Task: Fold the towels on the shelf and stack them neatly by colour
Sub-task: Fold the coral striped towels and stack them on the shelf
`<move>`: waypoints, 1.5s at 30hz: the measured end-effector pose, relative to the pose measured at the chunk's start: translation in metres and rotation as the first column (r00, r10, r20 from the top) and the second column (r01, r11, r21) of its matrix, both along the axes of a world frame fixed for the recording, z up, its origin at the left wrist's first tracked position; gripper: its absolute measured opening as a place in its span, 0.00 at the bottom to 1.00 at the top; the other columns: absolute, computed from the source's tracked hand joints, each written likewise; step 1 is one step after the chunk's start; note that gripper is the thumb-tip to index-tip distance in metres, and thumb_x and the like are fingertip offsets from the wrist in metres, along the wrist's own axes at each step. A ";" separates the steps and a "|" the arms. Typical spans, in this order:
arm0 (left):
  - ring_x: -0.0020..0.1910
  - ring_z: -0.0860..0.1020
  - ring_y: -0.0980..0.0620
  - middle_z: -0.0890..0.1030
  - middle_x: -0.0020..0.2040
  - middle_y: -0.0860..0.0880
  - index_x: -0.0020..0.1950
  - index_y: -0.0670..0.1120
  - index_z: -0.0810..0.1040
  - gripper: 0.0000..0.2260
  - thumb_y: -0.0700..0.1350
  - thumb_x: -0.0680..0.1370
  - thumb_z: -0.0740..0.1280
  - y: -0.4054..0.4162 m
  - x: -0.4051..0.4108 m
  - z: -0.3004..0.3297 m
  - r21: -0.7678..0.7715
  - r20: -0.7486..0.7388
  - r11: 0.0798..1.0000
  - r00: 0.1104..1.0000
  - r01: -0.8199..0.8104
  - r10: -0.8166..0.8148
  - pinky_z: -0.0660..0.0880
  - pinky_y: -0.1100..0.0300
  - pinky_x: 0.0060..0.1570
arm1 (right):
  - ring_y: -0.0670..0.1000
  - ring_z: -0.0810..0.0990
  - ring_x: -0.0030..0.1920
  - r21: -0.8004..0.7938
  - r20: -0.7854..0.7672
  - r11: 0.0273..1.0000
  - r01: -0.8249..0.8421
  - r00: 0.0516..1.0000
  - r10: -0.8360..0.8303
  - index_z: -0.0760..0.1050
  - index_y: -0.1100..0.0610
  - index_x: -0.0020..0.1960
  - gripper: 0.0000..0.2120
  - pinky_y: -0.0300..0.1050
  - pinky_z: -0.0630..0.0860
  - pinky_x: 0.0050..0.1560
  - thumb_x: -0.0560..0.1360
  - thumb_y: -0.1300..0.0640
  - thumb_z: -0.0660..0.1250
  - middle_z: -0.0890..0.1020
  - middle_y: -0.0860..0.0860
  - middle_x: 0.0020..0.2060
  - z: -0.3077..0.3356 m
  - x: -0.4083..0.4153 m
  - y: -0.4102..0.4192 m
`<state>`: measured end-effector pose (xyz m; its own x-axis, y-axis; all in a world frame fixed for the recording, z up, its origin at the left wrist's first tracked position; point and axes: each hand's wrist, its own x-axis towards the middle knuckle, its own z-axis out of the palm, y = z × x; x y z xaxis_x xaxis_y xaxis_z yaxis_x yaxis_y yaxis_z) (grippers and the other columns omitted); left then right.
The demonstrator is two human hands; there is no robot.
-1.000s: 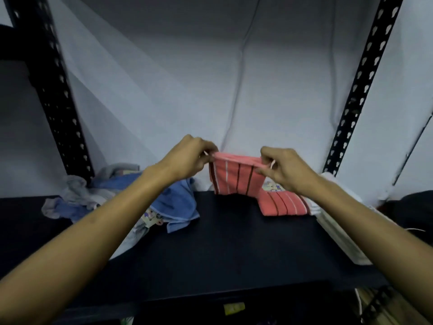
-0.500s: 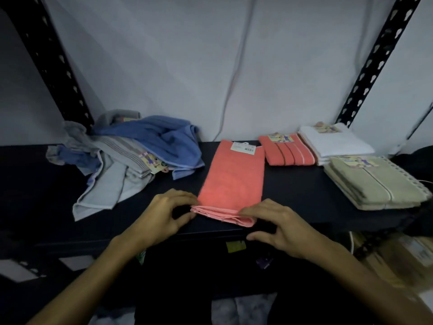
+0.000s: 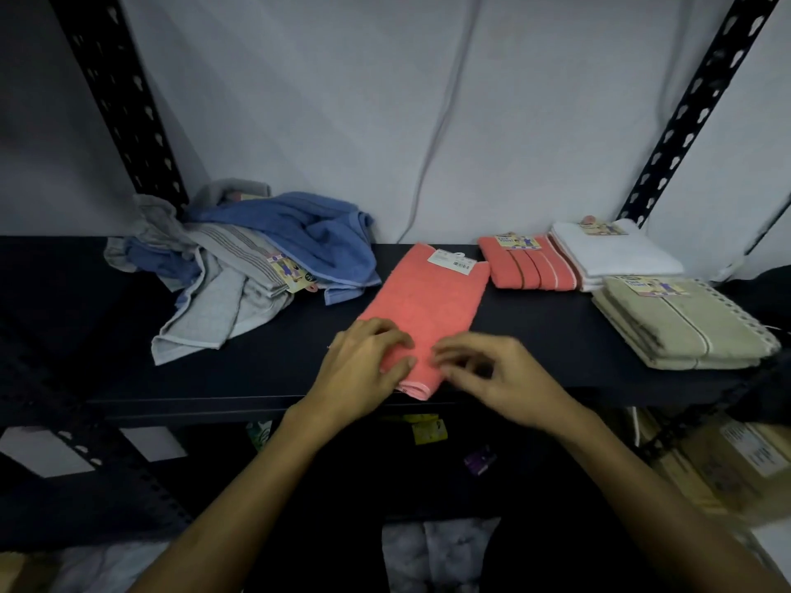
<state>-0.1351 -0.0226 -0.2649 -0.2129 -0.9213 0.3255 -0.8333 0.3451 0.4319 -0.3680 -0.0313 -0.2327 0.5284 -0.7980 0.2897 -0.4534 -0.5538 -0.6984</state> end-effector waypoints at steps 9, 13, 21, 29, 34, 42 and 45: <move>0.70 0.73 0.53 0.73 0.72 0.58 0.70 0.62 0.71 0.22 0.57 0.77 0.71 -0.018 0.090 0.023 0.245 0.119 0.969 0.991 0.026 -0.057 0.68 0.52 0.71 | 0.52 0.75 0.67 -0.208 -0.439 0.974 0.092 0.881 -0.177 0.76 0.53 0.69 0.16 0.49 0.68 0.66 0.82 0.55 0.63 0.79 0.50 0.66 -0.008 -0.008 -0.067; 0.68 0.75 0.49 0.76 0.71 0.52 0.65 0.57 0.78 0.21 0.41 0.75 0.71 -0.028 0.102 0.036 0.306 0.146 0.952 0.989 -0.030 -0.016 0.71 0.52 0.69 | 0.52 0.78 0.51 -0.361 -0.399 0.932 0.046 0.895 -0.199 0.82 0.56 0.57 0.14 0.49 0.71 0.52 0.76 0.56 0.62 0.81 0.48 0.47 -0.020 0.004 -0.032; 0.74 0.61 0.30 0.64 0.77 0.40 0.78 0.53 0.61 0.29 0.67 0.82 0.49 -0.021 -0.023 0.026 0.291 0.376 0.888 0.896 -0.357 0.237 0.58 0.31 0.71 | 0.52 0.73 0.70 -0.163 -0.380 0.958 0.234 0.882 -0.280 0.73 0.55 0.72 0.19 0.52 0.67 0.70 0.82 0.51 0.61 0.76 0.51 0.69 0.001 -0.016 -0.071; 0.78 0.43 0.27 0.45 0.83 0.39 0.82 0.56 0.51 0.30 0.65 0.82 0.49 -0.061 -0.065 0.026 0.305 0.417 0.914 0.900 -0.268 0.125 0.40 0.30 0.74 | 0.55 0.72 0.72 -0.316 -0.496 0.878 0.359 0.727 -0.476 0.75 0.59 0.68 0.20 0.55 0.70 0.69 0.84 0.50 0.56 0.77 0.55 0.68 -0.028 -0.072 -0.066; 0.82 0.43 0.39 0.48 0.83 0.41 0.82 0.50 0.55 0.26 0.56 0.85 0.50 -0.078 -0.137 0.030 0.260 0.293 0.966 0.953 0.002 -0.081 0.41 0.36 0.77 | 0.58 0.68 0.74 -0.115 -0.360 0.860 0.497 0.786 -0.502 0.70 0.65 0.72 0.20 0.49 0.62 0.73 0.84 0.56 0.57 0.72 0.60 0.71 -0.020 -0.075 -0.064; 0.81 0.37 0.48 0.41 0.83 0.47 0.83 0.57 0.45 0.26 0.61 0.85 0.41 -0.087 -0.129 0.009 0.316 0.300 0.948 0.951 -0.030 -0.071 0.35 0.44 0.78 | 0.47 0.48 0.81 -0.145 -0.596 0.888 0.437 0.678 -0.431 0.48 0.50 0.82 0.26 0.52 0.44 0.79 0.85 0.46 0.42 0.50 0.44 0.81 -0.031 -0.095 -0.061; 0.81 0.37 0.50 0.41 0.83 0.49 0.82 0.60 0.44 0.28 0.65 0.83 0.40 -0.086 -0.084 0.010 0.305 0.338 0.945 0.941 -0.116 0.006 0.36 0.44 0.78 | 0.46 0.47 0.80 -0.151 -0.605 0.900 0.409 0.682 -0.411 0.48 0.49 0.82 0.26 0.52 0.44 0.79 0.85 0.46 0.42 0.49 0.43 0.81 -0.034 -0.096 -0.062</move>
<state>-0.2191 -0.1090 -0.2554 -0.1970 -0.9784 -0.0630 -0.9613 0.1801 0.2086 -0.4636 -0.0934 -0.2664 0.2096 -0.9774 0.0269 -0.9593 -0.2108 -0.1879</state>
